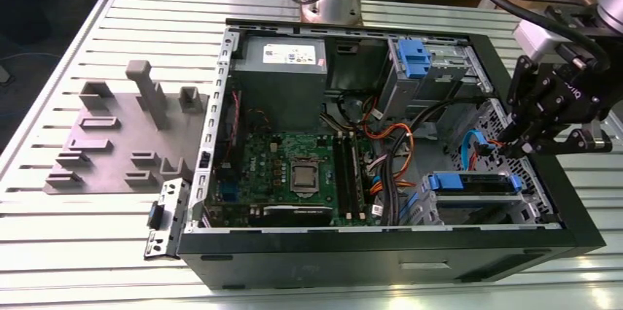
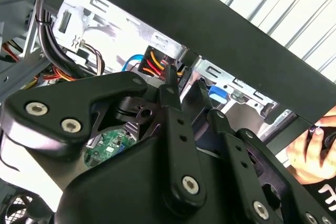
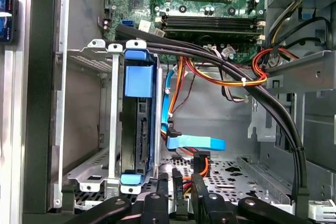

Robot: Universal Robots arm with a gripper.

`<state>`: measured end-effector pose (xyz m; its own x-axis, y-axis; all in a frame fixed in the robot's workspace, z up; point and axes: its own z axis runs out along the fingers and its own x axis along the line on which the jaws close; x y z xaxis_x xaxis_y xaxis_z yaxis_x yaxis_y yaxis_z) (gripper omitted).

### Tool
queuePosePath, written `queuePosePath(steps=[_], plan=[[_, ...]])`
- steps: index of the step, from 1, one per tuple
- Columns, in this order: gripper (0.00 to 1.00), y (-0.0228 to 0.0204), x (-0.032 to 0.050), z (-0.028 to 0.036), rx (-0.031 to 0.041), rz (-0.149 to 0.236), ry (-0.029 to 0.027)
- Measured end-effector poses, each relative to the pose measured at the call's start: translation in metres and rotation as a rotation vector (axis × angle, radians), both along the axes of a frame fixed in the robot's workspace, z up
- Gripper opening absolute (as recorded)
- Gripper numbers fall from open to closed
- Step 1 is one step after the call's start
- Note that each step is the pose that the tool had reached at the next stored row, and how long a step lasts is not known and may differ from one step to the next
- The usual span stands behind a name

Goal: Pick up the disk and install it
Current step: 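Insert the first disk wire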

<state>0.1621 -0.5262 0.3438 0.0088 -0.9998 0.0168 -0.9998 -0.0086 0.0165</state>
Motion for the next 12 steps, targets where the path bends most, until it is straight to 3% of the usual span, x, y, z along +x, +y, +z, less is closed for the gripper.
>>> queuePosePath(steps=[4, 8, 12], plan=[[0.31, 0.0001, 0.0001, -0.0003, -0.0011, 0.0, 0.0], [0.17, 0.0002, 0.0001, -0.0002, -0.0015, 0.0, 0.0], [0.16, 0.0003, 0.0001, 0.0019, -0.0017, 0.0, 0.0]])
